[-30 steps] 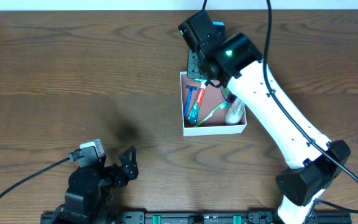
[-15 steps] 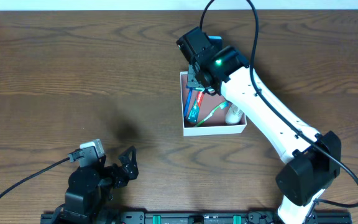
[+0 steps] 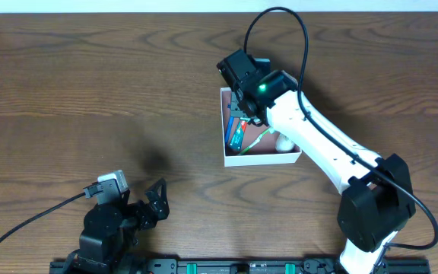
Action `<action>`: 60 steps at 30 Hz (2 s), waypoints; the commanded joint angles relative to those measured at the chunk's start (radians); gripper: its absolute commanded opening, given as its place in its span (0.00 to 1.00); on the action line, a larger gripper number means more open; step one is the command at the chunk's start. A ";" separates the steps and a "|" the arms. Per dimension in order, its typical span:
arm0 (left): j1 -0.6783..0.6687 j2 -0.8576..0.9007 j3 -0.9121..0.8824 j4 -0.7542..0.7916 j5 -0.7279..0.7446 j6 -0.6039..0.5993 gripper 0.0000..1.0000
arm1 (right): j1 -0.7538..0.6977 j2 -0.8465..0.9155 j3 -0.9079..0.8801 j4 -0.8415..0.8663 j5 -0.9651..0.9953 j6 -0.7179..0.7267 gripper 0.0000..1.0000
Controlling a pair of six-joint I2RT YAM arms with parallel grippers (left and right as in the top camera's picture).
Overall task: Pack container
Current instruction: 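Lower the soap into the box beside the toothpaste and release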
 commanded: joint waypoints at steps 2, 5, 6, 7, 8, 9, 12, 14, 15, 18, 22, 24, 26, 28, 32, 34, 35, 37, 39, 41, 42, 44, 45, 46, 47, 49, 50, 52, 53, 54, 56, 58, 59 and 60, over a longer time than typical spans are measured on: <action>0.005 -0.005 0.005 0.000 -0.005 0.002 0.98 | 0.007 -0.004 -0.040 0.037 0.029 0.018 0.40; 0.005 -0.005 0.005 0.000 -0.005 0.002 0.98 | 0.003 -0.004 -0.066 0.052 0.041 0.016 0.40; 0.005 -0.005 0.005 0.000 -0.005 0.002 0.98 | 0.001 -0.004 -0.075 0.055 0.045 0.016 0.40; 0.005 -0.005 0.005 0.000 -0.005 0.002 0.98 | 0.000 -0.004 -0.082 0.059 0.047 0.016 0.40; 0.004 -0.005 0.005 0.000 -0.005 0.002 0.98 | -0.003 -0.004 -0.090 0.063 0.047 0.016 0.40; 0.005 -0.005 0.005 0.000 -0.005 0.002 0.98 | -0.006 -0.004 -0.097 0.068 0.047 0.016 0.40; 0.005 -0.005 0.005 0.000 -0.005 0.002 0.98 | -0.013 -0.004 -0.118 0.086 0.047 0.015 0.40; 0.005 -0.005 0.005 0.000 -0.005 0.002 0.98 | -0.017 -0.004 -0.132 0.097 0.047 0.015 0.40; 0.005 -0.005 0.005 0.000 -0.005 0.002 0.98 | -0.019 -0.004 -0.137 0.103 0.047 0.008 0.40; 0.005 -0.005 0.005 0.000 -0.005 0.002 0.98 | -0.021 0.000 -0.148 0.122 0.051 -0.019 0.40; 0.005 -0.005 0.005 0.000 -0.005 0.002 0.98 | -0.026 0.021 -0.148 0.130 0.054 -0.022 0.40; 0.005 -0.005 0.005 0.000 -0.005 0.002 0.98 | -0.028 0.036 -0.148 0.134 0.053 -0.022 0.41; 0.005 -0.005 0.005 0.000 -0.005 0.002 0.98 | -0.030 0.056 -0.148 0.137 0.046 -0.026 0.41; 0.005 -0.005 0.005 0.000 -0.005 0.002 0.98 | -0.030 0.077 -0.148 0.137 0.043 -0.026 0.42; 0.005 -0.005 0.005 0.000 -0.005 0.002 0.98 | -0.032 0.106 -0.148 0.137 0.043 -0.026 0.43; 0.005 -0.005 0.005 0.000 -0.005 0.002 0.98 | -0.032 0.108 -0.148 0.137 0.043 -0.026 0.43; 0.005 -0.005 0.005 0.000 -0.005 0.002 0.98 | -0.032 0.108 -0.148 0.138 0.043 -0.026 0.43; 0.005 -0.005 0.005 0.000 -0.005 0.002 0.98 | -0.033 0.108 -0.148 0.142 0.043 -0.026 0.45; 0.005 -0.005 0.005 0.000 -0.005 0.002 0.98 | -0.037 0.108 -0.148 0.140 0.043 -0.026 0.47; 0.005 -0.005 0.005 0.000 -0.005 0.002 0.98 | -0.040 0.108 -0.148 0.137 0.039 -0.026 0.47; 0.005 -0.005 0.005 0.000 -0.005 0.002 0.98 | -0.042 0.108 -0.148 0.136 0.039 -0.026 0.48; 0.005 -0.005 0.005 0.000 -0.005 0.002 0.98 | -0.046 0.108 -0.148 0.135 0.039 -0.026 0.50; 0.004 -0.005 0.005 0.000 -0.005 0.002 0.98 | -0.047 0.108 -0.148 0.134 0.039 -0.026 0.51; 0.004 -0.005 0.005 0.000 -0.005 0.002 0.98 | -0.047 0.108 -0.148 0.133 0.039 -0.026 0.51; 0.004 -0.005 0.005 0.000 -0.005 0.002 0.98 | -0.047 0.108 -0.148 0.133 0.039 -0.026 0.51; 0.005 -0.005 0.005 0.000 -0.005 0.002 0.98 | -0.048 0.108 -0.148 0.133 0.039 -0.027 0.54; 0.004 -0.005 0.005 0.000 -0.005 0.002 0.98 | -0.047 0.108 -0.148 0.133 0.039 -0.026 0.57; 0.005 -0.005 0.005 0.000 -0.005 0.002 0.98 | -0.048 0.108 -0.148 0.133 0.039 -0.027 0.59; 0.005 -0.005 0.005 0.000 -0.005 0.002 0.98 | -0.048 0.108 -0.148 0.133 0.039 -0.029 0.59; 0.005 -0.005 0.005 0.000 -0.005 0.002 0.98 | -0.047 0.108 -0.148 0.135 0.039 -0.037 0.59; 0.005 -0.005 0.005 0.000 -0.005 0.002 0.98 | -0.047 0.108 -0.148 0.134 0.039 -0.042 0.60; 0.004 -0.005 0.005 0.000 -0.005 0.002 0.98 | -0.047 0.108 -0.148 0.133 0.039 -0.044 0.61; 0.005 -0.005 0.005 0.000 -0.005 0.002 0.98 | -0.047 0.108 -0.148 0.133 0.039 -0.044 0.61; 0.005 -0.005 0.005 0.000 -0.005 0.002 0.98 | -0.047 0.108 -0.148 0.134 0.039 -0.044 0.61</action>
